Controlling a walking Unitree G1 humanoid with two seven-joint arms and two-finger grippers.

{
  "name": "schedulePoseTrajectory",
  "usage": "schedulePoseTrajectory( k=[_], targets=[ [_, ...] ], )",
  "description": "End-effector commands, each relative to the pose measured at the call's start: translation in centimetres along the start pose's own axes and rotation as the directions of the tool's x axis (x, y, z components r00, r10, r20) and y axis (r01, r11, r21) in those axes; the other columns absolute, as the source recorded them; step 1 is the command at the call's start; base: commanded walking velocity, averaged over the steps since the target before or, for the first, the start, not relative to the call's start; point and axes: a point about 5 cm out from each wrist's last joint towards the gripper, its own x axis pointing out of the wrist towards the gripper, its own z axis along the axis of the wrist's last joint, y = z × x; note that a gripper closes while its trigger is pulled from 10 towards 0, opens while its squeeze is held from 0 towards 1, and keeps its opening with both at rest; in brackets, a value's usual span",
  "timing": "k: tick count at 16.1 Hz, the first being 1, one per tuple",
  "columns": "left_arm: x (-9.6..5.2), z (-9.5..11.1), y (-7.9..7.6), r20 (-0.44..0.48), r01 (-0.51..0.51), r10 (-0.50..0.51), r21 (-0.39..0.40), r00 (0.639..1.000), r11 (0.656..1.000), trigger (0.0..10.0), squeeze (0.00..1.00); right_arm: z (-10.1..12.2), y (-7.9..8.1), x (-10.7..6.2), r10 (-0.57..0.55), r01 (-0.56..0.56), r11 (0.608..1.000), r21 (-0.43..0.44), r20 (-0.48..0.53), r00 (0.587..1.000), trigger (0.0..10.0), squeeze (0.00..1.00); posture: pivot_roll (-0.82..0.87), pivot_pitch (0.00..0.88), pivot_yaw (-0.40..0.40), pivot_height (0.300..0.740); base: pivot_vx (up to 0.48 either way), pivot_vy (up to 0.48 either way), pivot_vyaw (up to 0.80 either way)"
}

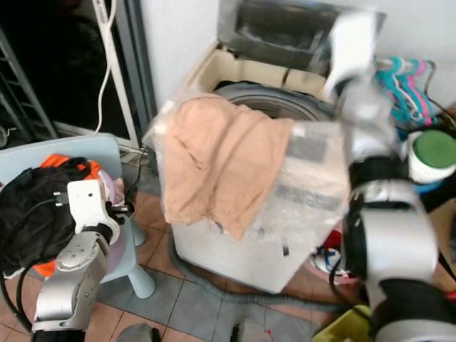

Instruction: Clothes washing

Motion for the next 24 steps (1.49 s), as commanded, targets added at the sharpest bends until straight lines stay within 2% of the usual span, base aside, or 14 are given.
schedulePoseTrajectory(
  k=[1,2,4,6,8,10,11,12,15,17,18,19,21,24],
  targets=[
    [0.0,0.2,0.0,0.004,-0.002,0.002,0.001,1.000,1.000,10.0,0.00,1.0,0.2,0.1,0.058,-0.059,0.998,0.016,0.053,0.997,10.0,1.00,-0.02,0.000,-0.025,0.740,0.000,0.000,0.00],
    [-0.1,0.2,0.1,0.002,-0.004,0.004,-0.001,1.000,1.000,10.0,0.00,0.2,1.1,-0.5,0.138,-0.139,0.990,0.007,0.057,0.989,10.0,1.00,-0.03,0.000,-0.023,0.740,0.000,0.000,0.00],
    [-0.1,0.3,0.1,0.004,0.000,0.000,0.003,1.000,1.000,10.0,0.00,-2.7,4.5,-4.1,0.358,-0.347,0.930,-0.124,0.082,0.930,10.0,1.00,-0.03,0.000,-0.012,0.740,0.000,0.000,0.00],
    [0.0,0.8,0.2,0.023,0.001,-0.001,0.025,1.000,1.000,10.0,0.00,-3.3,6.5,-5.6,0.427,-0.413,0.901,-0.136,0.098,0.899,10.0,1.00,-0.04,0.000,-0.001,0.740,0.000,0.000,0.00],
    [0.1,2.4,0.2,0.088,0.010,-0.018,0.088,0.996,0.996,10.0,0.00,-3.8,7.8,-6.2,0.437,-0.427,0.899,-0.099,0.106,0.893,10.0,1.00,-0.03,0.000,0.001,0.740,0.000,0.000,0.00],
    [0.0,3.0,0.3,0.111,-0.008,-0.003,0.098,0.994,0.995,10.0,0.00,-4.3,8.6,-6.8,0.429,-0.426,0.903,-0.048,0.107,0.897,10.0,1.00,-0.02,0.000,0.004,0.740,0.000,0.000,0.00],
    [-0.2,3.1,0.5,0.120,-0.015,0.002,0.107,0.993,0.994,10.0,0.00,-4.5,9.3,-7.5,0.436,-0.435,0.900,-0.033,0.106,0.894,10.0,1.00,-0.02,0.000,0.007,0.740,0.000,0.000,0.00],
    [-0.6,2.3,0.5,0.101,-0.009,-0.003,0.124,0.995,0.992,10.0,0.00,-5.1,11.1,-8.7,0.478,-0.474,0.878,-0.057,0.092,0.874,10.0,1.00,-0.02,0.000,0.008,0.740,0.000,0.000,0.00],
    [-1.5,1.5,0.2,0.080,0.000,-0.009,0.119,0.997,0.993,10.0,0.00,-6.8,13.5,-9.9,0.533,-0.532,0.845,-0.058,0.007,0.846,10.0,1.00,-0.01,0.000,-0.006,0.740,0.000,0.000,0.00],
    [-1.9,1.2,0.5,0.065,-0.017,0.010,0.104,0.998,0.994,10.0,0.00,-7.6,14.7,-9.5,0.484,-0.487,0.871,-0.061,-0.056,0.873,10.0,1.00,0.01,0.000,-0.011,0.740,0.000,0.000,0.00],
    [-1.9,1.2,0.4,0.061,-0.018,0.012,0.099,0.998,0.995,10.0,0.00,-7.6,14.7,-9.2,0.442,-0.445,0.895,-0.026,-0.066,0.894,10.0,1.00,0.01,0.000,-0.012,0.740,0.000,0.000,0.00],
    [-1.8,1.5,0.0,0.060,-0.005,0.000,0.092,0.998,0.996,10.0,0.00,-7.4,14.8,-8.2,0.325,-0.322,0.945,0.055,-0.080,0.942,10.0,1.00,0.02,0.000,-0.009,0.740,0.000,0.000,0.00],
    [-1.5,1.3,-0.4,0.051,0.015,-0.020,0.094,0.999,0.995,10.0,0.00,-7.2,14.6,-7.5,0.177,-0.166,0.982,0.094,-0.124,0.976,10.0,1.00,0.00,0.000,0.000,0.740,0.000,0.000,0.00],
    [-1.4,1.2,-0.4,0.043,0.019,-0.023,0.088,0.999,0.996,10.0,0.00,-7.8,14.7,-7.7,0.130,-0.082,0.967,0.241,-0.192,0.973,10.0,1.00,0.00,0.000,-0.002,0.740,0.000,0.000,0.00]
  ],
)
